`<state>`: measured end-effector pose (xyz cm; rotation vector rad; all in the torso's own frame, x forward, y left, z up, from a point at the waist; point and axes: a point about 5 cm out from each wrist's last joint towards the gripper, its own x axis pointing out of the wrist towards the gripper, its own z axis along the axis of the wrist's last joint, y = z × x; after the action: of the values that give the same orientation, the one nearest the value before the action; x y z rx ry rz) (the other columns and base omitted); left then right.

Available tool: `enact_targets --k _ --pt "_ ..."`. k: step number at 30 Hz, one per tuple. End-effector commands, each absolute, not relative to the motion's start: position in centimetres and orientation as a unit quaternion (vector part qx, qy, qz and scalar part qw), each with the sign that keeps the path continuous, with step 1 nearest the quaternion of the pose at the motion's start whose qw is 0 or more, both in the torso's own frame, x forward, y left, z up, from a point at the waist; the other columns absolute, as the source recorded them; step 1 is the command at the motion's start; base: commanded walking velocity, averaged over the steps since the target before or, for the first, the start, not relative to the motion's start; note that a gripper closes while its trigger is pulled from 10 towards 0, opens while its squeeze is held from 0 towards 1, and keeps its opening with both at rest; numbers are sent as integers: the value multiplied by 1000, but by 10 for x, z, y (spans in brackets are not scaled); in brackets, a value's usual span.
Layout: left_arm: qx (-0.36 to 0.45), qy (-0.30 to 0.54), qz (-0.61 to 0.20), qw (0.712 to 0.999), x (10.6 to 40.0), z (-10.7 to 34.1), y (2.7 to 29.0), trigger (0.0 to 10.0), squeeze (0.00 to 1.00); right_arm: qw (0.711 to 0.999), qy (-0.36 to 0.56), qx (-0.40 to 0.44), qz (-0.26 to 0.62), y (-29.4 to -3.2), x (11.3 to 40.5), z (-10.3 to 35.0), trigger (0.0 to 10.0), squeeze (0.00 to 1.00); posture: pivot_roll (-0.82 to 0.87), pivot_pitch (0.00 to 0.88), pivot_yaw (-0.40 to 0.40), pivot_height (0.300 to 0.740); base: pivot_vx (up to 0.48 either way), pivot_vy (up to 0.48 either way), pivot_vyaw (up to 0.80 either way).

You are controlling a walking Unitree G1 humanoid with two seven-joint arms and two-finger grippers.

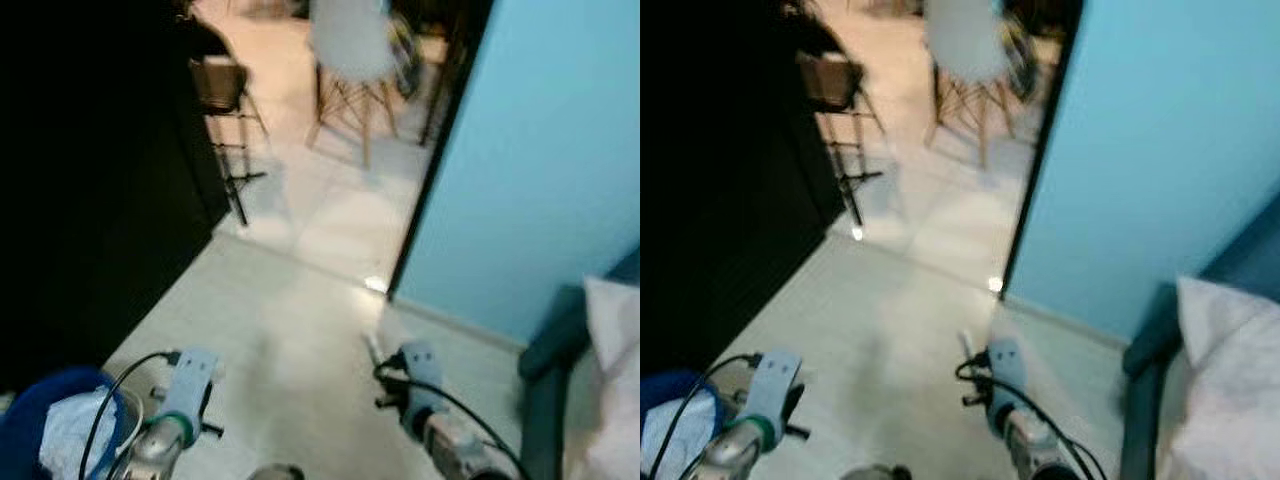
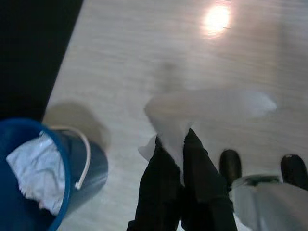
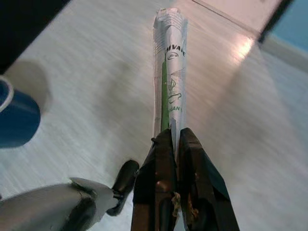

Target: Clean up the room

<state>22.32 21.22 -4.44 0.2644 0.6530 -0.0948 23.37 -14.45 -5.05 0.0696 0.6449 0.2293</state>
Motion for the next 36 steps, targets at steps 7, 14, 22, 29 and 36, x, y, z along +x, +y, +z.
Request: enact_targets --k 7,14,22,29,36 --pt "124 328 -44 935 219 -48 211 10000 0 937 328 35 112 -145 228 -55 10000 0 57 0 39 730 0 0 763" --pt "123 329 -40 935 218 -49 212 10000 0 938 327 35 114 -143 228 -55 10000 0 58 0 41 730 0 0 763" --pt "124 331 -35 935 218 -49 214 10000 0 938 325 35 114 -143 228 -54 10000 0 59 0 45 730 0 0 763" --pt "128 333 -26 934 219 -48 217 10000 0 939 322 37 116 -140 230 -53 10000 0 61 0 44 730 0 0 763" --pt "124 336 -15 934 218 -48 219 10000 0 940 319 36 120 -139 231 -52 10000 0 64 0 43 730 0 0 763"
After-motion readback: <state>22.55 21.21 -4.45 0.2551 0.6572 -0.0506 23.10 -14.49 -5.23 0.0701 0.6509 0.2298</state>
